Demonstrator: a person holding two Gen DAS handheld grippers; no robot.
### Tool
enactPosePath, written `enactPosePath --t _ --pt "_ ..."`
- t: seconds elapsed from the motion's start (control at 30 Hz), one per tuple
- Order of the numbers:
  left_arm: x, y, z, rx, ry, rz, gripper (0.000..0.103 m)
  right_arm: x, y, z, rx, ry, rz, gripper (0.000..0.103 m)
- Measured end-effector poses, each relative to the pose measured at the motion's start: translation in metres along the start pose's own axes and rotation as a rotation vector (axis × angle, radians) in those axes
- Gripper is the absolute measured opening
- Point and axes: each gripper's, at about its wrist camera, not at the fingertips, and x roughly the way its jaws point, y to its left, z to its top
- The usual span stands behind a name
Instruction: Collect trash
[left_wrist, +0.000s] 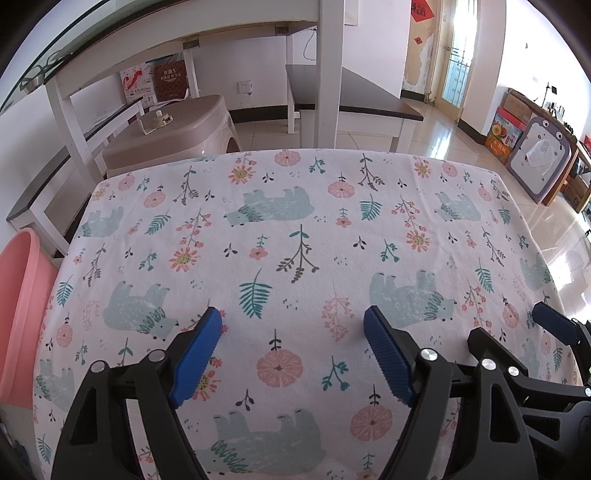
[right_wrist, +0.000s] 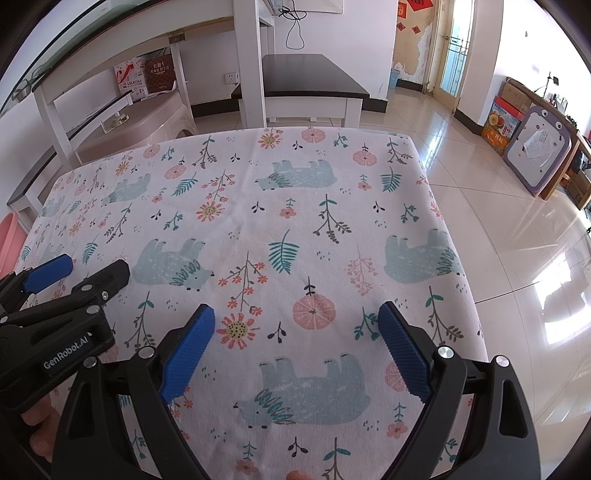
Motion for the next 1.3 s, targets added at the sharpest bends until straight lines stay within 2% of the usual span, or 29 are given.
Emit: enactPosePath --t 0.1,0.23,0.67,0.8,1.3 --pt "-0.004 0.003 -0.002 0.002 -0.005 -0.007 0.068 -0.001 0.000 -0.001 0.011 -0.001 -0.013 0.090" --pt "-0.016 0.010 -0.004 -0.014 -0.005 -0.019 0.066 -0.009 0.003 -0.008 0.028 -0.007 -0.004 0.090" --pt "-0.086 0.007 0.006 0.032 -0.189 -0.004 0.066 -0.071 0.008 0.004 0.024 -0.183 -0.006 0.090" --pt "-0.099 0.005 0.007 0.045 -0.224 0.000 0.062 -0.083 0.008 0.007 0.023 -0.214 -0.007 0.090" --pt "-0.114 0.006 0.006 0.039 -0.256 -0.007 0.061 -0.095 0.007 0.007 0.025 -0.239 -0.005 0.090"
